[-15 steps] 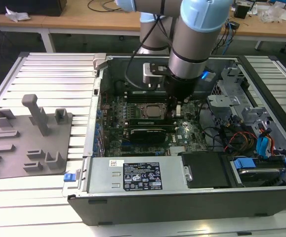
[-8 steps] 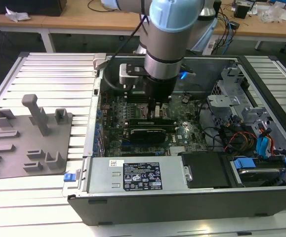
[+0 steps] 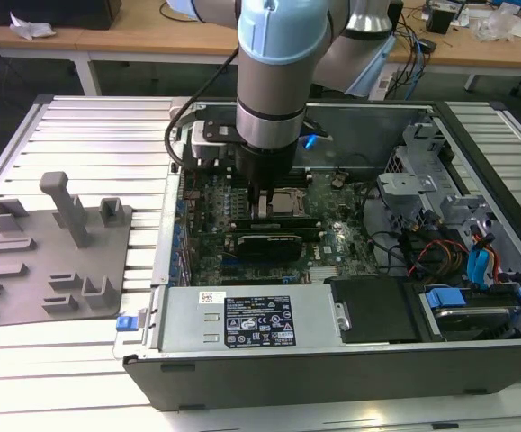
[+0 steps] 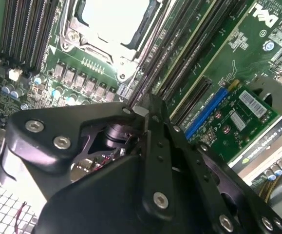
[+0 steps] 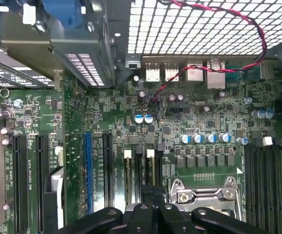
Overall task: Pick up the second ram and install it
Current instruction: 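Press down the second ram until it locks into place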
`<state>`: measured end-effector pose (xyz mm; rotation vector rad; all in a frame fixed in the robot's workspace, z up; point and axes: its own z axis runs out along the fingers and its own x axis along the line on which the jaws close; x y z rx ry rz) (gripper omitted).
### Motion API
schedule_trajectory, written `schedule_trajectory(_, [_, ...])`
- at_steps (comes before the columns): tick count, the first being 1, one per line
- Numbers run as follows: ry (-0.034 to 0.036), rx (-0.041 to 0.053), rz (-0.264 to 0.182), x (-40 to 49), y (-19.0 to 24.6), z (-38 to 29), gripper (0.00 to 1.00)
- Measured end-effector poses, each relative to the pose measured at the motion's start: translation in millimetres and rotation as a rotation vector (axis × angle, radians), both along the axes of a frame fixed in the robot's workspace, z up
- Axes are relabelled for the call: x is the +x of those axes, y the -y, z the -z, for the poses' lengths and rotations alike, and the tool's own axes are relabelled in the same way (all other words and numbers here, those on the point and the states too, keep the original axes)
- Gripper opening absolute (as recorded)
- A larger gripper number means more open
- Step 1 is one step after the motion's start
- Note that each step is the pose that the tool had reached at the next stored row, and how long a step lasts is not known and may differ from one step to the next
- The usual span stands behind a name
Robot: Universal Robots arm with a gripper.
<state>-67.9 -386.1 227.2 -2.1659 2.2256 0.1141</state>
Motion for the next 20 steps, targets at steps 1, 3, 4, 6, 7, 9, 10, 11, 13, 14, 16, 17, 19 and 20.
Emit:
schedule_trajectory(1, [0.0000, 0.0008, 0.000, 0.7, -0.1, -0.4, 0.11])
schedule_trajectory(3, [-0.0001, 0.0043, 0.000, 10.1, -0.2, -8.6, 0.11])
schedule_trajectory(4, [-0.0029, 0.0058, 0.000, 18.5, -0.1, -9.4, 0.11])
schedule_trajectory(6, [-0.0064, 0.0080, 0.000, 32.0, -0.1, -10.8, 0.11])
schedule_trajectory(7, [-0.0067, 0.0080, 0.000, 36.5, -0.4, -15.8, 0.11])
schedule_trajectory(9, [-0.0067, 0.0080, 0.000, 36.9, -1.6, -31.9, 0.11])
schedule_trajectory(10, [-0.0067, 0.0080, 0.000, 36.9, -1.6, -35.2, 0.11])
schedule_trajectory(11, [-0.0066, 0.0081, 0.000, 36.9, -1.6, -36.4, 0.11])
schedule_trajectory(13, [-0.0067, 0.0080, 0.000, 36.9, -1.6, -37.8, 0.11])
schedule_trajectory(14, [-0.0067, 0.0080, 0.000, 36.9, -1.6, -39.0, 0.11])
schedule_trajectory(16, [-0.0066, 0.0084, 0.000, 36.9, -1.7, -39.1, 0.11])
schedule_trajectory(17, [-0.0067, 0.0084, 0.000, 36.9, -1.6, -39.1, 0.11])
schedule_trajectory(19, [-0.0067, 0.0088, 0.000, 36.9, -1.6, -39.2, 0.11])
schedule_trajectory(20, [-0.0067, 0.0089, 0.000, 36.9, -1.6, -39.2, 0.11])
